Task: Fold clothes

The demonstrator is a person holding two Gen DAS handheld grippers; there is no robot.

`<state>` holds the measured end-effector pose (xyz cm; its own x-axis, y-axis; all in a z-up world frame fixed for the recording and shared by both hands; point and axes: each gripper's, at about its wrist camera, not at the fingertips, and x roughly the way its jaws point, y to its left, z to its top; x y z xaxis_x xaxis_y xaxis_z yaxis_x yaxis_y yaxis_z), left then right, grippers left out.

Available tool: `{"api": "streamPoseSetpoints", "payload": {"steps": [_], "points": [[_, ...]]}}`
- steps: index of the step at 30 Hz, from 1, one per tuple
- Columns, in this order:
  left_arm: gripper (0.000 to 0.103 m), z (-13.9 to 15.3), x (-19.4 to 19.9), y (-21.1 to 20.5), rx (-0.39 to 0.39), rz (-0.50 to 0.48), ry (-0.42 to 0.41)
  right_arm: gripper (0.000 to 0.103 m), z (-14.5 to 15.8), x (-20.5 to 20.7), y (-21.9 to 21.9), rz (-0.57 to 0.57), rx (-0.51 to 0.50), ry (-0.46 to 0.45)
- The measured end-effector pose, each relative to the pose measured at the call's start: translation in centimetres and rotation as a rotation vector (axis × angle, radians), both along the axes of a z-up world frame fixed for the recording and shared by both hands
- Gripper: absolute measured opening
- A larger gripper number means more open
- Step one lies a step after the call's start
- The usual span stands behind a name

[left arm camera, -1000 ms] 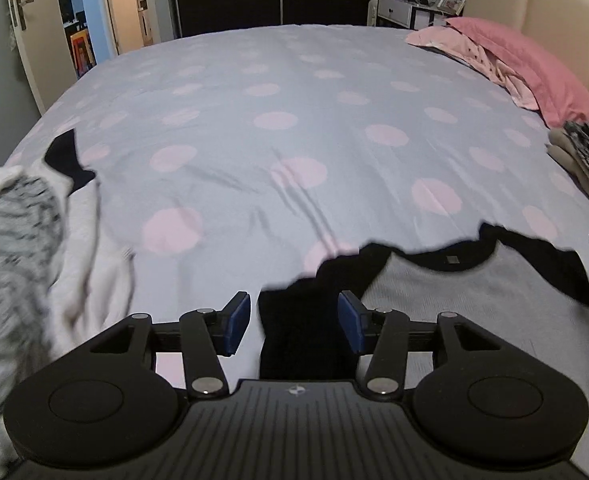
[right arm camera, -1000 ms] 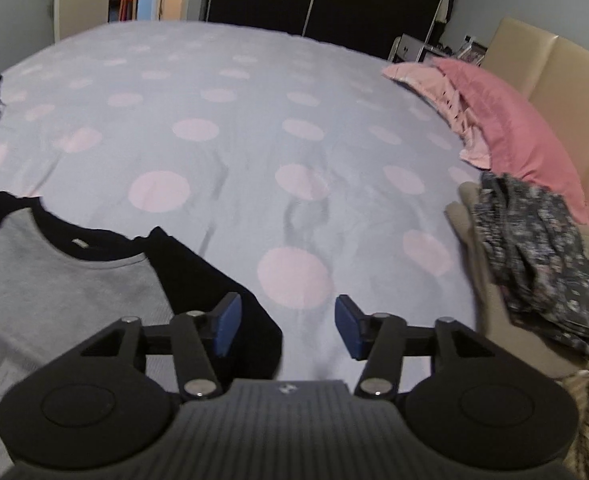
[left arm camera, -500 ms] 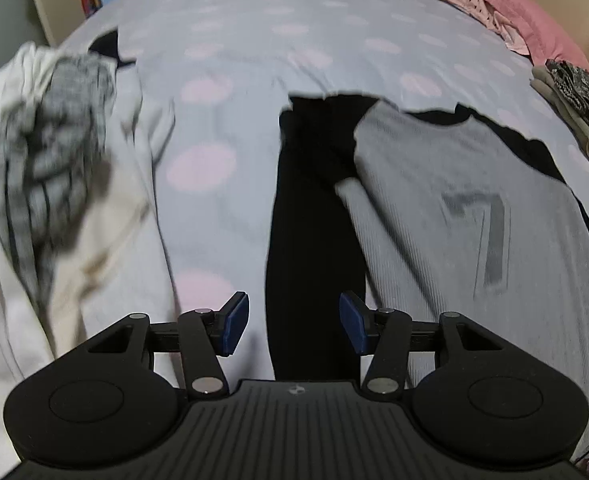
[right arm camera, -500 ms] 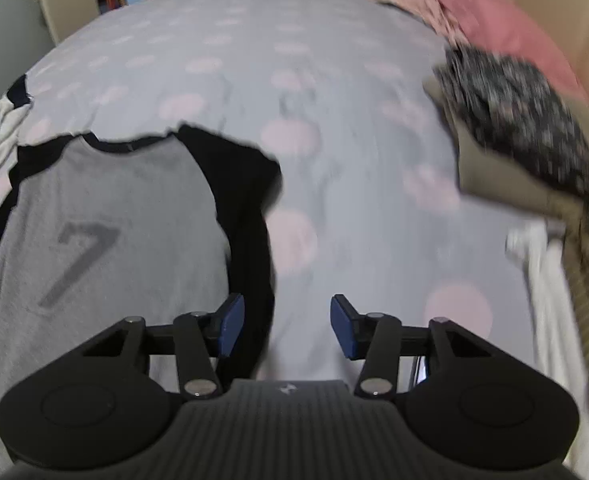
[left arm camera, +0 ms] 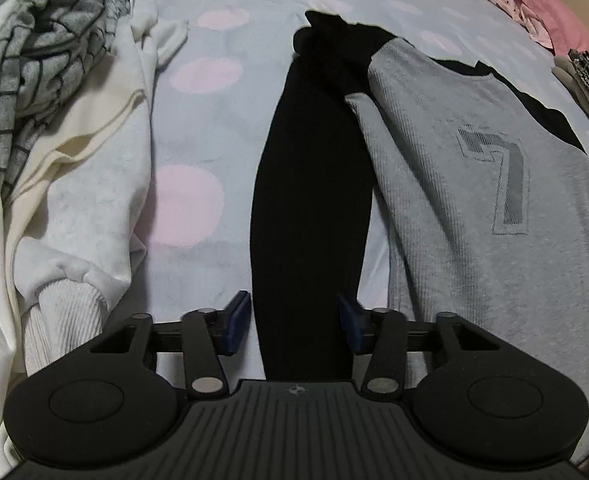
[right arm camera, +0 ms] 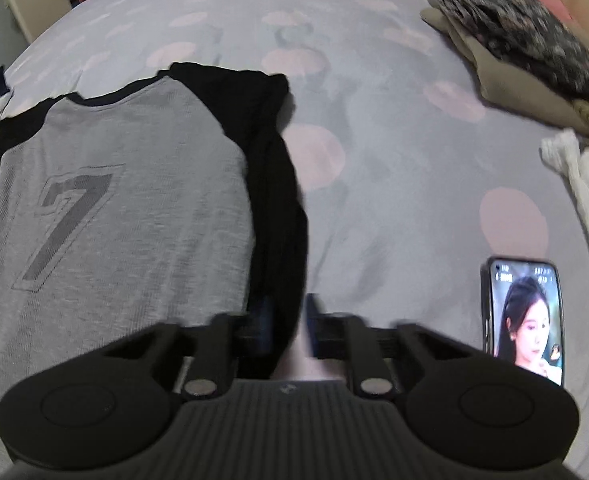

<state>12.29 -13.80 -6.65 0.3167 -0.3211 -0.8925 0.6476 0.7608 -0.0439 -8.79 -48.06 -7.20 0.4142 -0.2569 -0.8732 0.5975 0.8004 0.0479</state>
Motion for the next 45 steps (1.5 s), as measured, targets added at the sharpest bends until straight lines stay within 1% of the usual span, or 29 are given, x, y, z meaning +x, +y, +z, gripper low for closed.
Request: {"api": "streamPoseSetpoints", "payload": {"steps": [2, 4, 7, 12, 14, 16, 19, 23, 25, 28, 30, 32, 34, 35, 38, 40, 42, 43, 44, 45], "points": [[0.007, 0.2, 0.1, 0.1, -0.006, 0.005, -0.003, 0.004, 0.6, -0.2, -0.1, -0.002, -0.03, 0.006], [0.006, 0.7, 0.2, 0.2, -0.014, 0.02, -0.015, 0.004, 1.4, -0.5, -0.7, -0.024, -0.045, 0.001], [0.005, 2.7, 0.8, 0.8, -0.057, 0.072, -0.072, 0.003, 2.8, -1.2, -2.4, -0.075, -0.055, -0.018], [0.005, 7.6, 3.7, 2.8, -0.129, 0.161, -0.159, 0.003, 5.1, -2.5, -5.1, -0.16, -0.07, -0.049], [0.005, 9.8, 5.0, 3.7, -0.153, 0.195, -0.194, 0.003, 6.3, -2.7, -6.4, -0.184, -0.091, -0.057], [0.005, 11.4, 6.6, 4.3, -0.148, 0.223, -0.23, 0.003, 7.6, -2.5, -7.9, -0.204, -0.134, -0.054], [0.005, 13.0, 8.7, 5.5, -0.087, 0.257, -0.284, 0.003, 9.2, -2.3, -10.7, -0.245, -0.174, -0.054], [0.005, 13.2, 11.4, 7.7, -0.013, 0.326, -0.305, 0.002, 9.8, -1.9, -13.9, -0.299, -0.172, -0.052], [0.005, 12.9, 12.8, 8.9, 0.004, 0.384, -0.309, 0.0, 9.9, -1.4, -14.8, -0.318, -0.238, -0.03], [0.005, 12.2, 14.7, 10.5, 0.015, 0.469, -0.318, 0.0, 9.7, -1.1, -16.3, -0.348, -0.275, -0.016], [0.005, 11.8, 15.2, 11.4, 0.028, 0.519, -0.323, 0.0, 9.3, -1.2, -17.2, -0.374, -0.238, -0.017], [0.005, 11.9, 15.5, 11.9, 0.052, 0.555, -0.347, 0.001, 8.7, -1.2, -17.4, -0.37, -0.211, -0.009], [0.004, 12.1, 15.7, 12.4, 0.075, 0.59, -0.391, 0.005, 7.9, -1.1, -17.2, -0.341, -0.186, 0.009], [0.004, 12.2, 15.7, 12.7, 0.094, 0.607, -0.415, 0.005, 7.5, -1.0, -17.0, -0.324, -0.172, 0.018], [0.004, 12.1, 16.0, 13.6, 0.138, 0.648, -0.446, 0.005, 6.8, -1.3, -16.2, -0.269, -0.124, 0.03], [0.005, 11.8, 16.1, 14.0, 0.14, 0.657, -0.414, 0.009, 6.3, -1.6, -15.8, -0.259, -0.074, 0.031], [0.009, 11.7, 15.7, 14.2, 0.125, 0.669, -0.396, 0.013, 5.9, -1.8, -15.1, -0.25, -0.007, 0.024], [0.014, 11.7, 15.4, 14.3, 0.113, 0.677, -0.397, 0.016, 5.6, -1.8, -14.6, -0.241, 0.024, 0.022], [0.023, 11.8, 15.1, 14.3, 0.104, 0.683, -0.4, 0.02, 5.4, -1.7, -14.0, -0.222, 0.043, 0.023], [0.028, 12.0, 14.7, 14.2, 0.095, 0.686, -0.407, 0.027, 5.2, -1.5, -13.4, -0.203, 0.062, 0.025]]}}
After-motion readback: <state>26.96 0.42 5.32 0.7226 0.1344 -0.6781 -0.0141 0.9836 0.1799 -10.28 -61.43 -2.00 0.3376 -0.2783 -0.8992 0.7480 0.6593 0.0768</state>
